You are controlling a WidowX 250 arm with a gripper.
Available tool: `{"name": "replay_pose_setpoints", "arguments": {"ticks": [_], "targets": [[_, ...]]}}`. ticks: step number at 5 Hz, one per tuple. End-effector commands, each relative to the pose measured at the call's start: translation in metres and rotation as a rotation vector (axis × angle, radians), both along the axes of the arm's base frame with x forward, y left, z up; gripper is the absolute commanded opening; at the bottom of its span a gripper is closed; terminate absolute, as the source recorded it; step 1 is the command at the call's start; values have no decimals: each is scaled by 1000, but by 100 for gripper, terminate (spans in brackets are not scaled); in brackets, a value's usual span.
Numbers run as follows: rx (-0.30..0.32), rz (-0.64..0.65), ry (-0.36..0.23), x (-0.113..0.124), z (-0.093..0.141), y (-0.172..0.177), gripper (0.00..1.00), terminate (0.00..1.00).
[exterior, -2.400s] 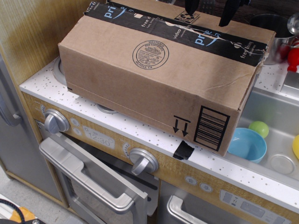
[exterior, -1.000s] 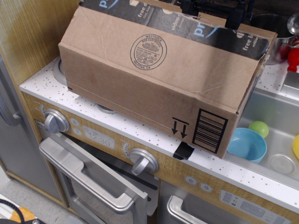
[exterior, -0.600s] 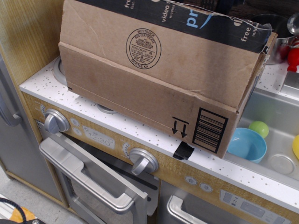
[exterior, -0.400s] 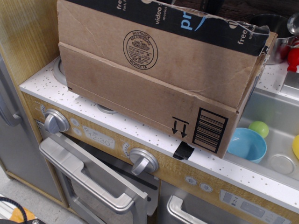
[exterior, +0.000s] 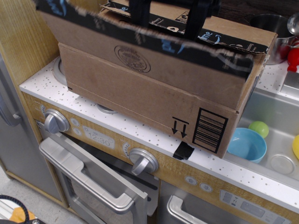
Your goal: Open large4fbox flaps
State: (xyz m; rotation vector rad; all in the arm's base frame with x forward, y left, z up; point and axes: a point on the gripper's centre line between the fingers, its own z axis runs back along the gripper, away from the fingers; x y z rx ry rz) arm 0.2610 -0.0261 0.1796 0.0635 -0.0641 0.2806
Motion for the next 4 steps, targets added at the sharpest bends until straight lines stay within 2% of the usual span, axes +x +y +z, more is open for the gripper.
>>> {"name": "replay_pose_setpoints", "arguments": {"ticks": [1, 2, 4], "targets": [[-36, 31, -145, -18, -21, 6, 100, 0], [-57, 41, -173, -22, -40, 5, 100, 0], [-54, 34, -202, -19, -63, -3, 100, 0]]}}
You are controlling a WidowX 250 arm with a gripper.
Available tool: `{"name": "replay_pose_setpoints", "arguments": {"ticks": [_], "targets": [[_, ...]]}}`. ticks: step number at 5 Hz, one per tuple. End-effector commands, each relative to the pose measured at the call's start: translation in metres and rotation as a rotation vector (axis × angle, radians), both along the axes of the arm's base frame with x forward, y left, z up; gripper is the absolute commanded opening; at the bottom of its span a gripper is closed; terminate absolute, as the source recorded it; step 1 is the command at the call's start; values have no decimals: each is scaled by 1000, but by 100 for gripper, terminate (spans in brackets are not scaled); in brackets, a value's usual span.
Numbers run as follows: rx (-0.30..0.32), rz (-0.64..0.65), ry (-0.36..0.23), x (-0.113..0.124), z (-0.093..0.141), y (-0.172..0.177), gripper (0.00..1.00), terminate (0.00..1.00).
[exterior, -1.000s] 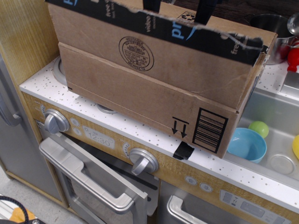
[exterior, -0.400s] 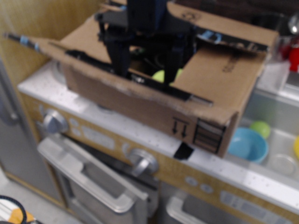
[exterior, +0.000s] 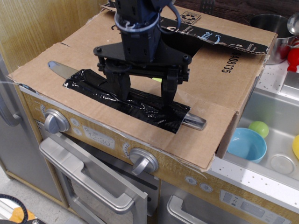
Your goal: Open large4fbox flaps
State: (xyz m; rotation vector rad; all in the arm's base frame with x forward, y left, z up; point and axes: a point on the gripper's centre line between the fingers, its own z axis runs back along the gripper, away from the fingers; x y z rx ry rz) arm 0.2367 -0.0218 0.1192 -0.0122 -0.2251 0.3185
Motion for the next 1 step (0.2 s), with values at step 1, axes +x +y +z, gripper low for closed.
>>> {"name": "replay_pose_setpoints", "arguments": {"ticks": [1], "targets": [[7, -2, -38, 5, -8, -10, 100, 100]]}}
